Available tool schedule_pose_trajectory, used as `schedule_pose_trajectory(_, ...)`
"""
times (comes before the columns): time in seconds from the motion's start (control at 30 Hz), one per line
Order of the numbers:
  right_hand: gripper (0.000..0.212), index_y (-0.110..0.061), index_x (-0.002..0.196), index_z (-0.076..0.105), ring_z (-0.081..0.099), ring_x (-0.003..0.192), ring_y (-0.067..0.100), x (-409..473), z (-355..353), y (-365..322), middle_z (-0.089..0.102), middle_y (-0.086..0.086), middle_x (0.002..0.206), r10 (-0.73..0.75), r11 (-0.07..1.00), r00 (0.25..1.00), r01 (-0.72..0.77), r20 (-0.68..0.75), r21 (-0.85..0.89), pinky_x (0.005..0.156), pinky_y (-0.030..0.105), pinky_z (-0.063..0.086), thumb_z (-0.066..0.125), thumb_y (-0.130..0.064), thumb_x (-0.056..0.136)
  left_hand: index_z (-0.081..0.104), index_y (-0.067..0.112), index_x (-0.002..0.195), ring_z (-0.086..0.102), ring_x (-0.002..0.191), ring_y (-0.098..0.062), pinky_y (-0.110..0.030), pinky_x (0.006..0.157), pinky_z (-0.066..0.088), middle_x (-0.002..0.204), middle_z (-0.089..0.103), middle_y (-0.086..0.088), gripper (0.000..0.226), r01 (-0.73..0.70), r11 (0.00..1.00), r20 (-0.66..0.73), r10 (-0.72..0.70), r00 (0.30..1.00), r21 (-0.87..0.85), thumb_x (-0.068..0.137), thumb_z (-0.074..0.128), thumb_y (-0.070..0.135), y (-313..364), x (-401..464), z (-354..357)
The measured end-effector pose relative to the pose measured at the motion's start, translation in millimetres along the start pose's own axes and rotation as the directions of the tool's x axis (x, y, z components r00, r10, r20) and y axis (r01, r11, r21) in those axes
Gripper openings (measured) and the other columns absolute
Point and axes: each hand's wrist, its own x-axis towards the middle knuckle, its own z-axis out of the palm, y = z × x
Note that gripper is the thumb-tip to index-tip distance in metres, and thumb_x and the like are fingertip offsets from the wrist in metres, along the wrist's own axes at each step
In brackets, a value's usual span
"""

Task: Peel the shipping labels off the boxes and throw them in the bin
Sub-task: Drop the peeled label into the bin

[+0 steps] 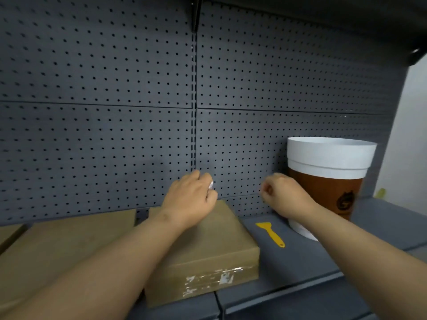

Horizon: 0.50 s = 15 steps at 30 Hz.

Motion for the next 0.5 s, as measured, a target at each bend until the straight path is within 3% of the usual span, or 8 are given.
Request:
schedule_pose_trajectory(0.17,0.014,-0.008,0.092,0.065,0.051,0.083,0.018,23.9,-59.6,67.0,0.052,0.003,0.092,0.002,1.0,0.988,0.003,-0.153,0.03,0.073,0.024,0.036,0.054,-0.016,0.089,0.041,0.016,0.09,0.046,0.094,-0.026,-0.037,0.083,0.039,0.096,0.043,-0.005,0.015,-0.056,0.991,0.01,0.058,0.998,-0.125,0.096,0.029,0.021,72.2,75.8,11.7)
schedule_pose_trajectory(0.27,0.014,-0.01,0.091,0.064,0.051,0.084,0.019,38.6,-86.9,101.1,0.054,0.003,0.096,0.055,0.998,0.973,-0.045,-0.223,0.049,0.072,0.026,0.036,0.052,-0.016,0.09,0.051,0.011,0.105,0.046,0.099,-0.026,-0.038,0.089,0.041,0.101,0.04,-0.004,0.026,-0.082,0.98,0.0,0.083,0.997,-0.182,0.098,0.028,0.022,105.0,115.2,14.3)
schedule_pose_trajectory(0.4,0.011,-0.014,0.086,0.058,0.049,0.082,0.018,58.3,-122.2,160.7,0.053,0.002,0.096,0.125,0.99,0.946,-0.099,-0.299,0.101,0.057,0.024,0.035,0.051,-0.02,0.092,0.051,0.01,0.118,0.047,0.104,-0.026,-0.038,0.092,0.045,0.108,0.035,-0.004,0.03,-0.137,0.956,-0.037,0.132,0.991,-0.259,0.099,0.029,0.017,159.9,172.2,20.5)
schedule_pose_trajectory(0.47,0.013,-0.012,0.087,0.06,0.051,0.082,0.018,67.5,-134.6,185.0,0.057,0.002,0.095,0.137,0.987,0.937,-0.101,-0.323,0.125,0.056,0.022,0.035,0.05,-0.019,0.093,0.048,0.019,0.122,0.046,0.097,-0.024,-0.034,0.082,0.046,0.107,0.031,-0.002,0.031,-0.169,0.939,-0.07,0.155,0.985,-0.301,0.099,0.029,0.013,184.0,197.3,23.0)
schedule_pose_trajectory(0.5,0.015,-0.01,0.089,0.061,0.051,0.082,0.018,71.4,-139.3,195.6,0.058,0.002,0.094,0.145,0.985,0.933,-0.105,-0.33,0.136,0.057,0.023,0.035,0.049,-0.019,0.093,0.043,0.021,0.134,0.044,0.09,-0.021,-0.029,0.073,0.045,0.106,0.028,-0.002,0.04,-0.175,0.934,-0.087,0.155,0.984,-0.313,0.098,0.029,0.011,194.2,209.5,24.9)
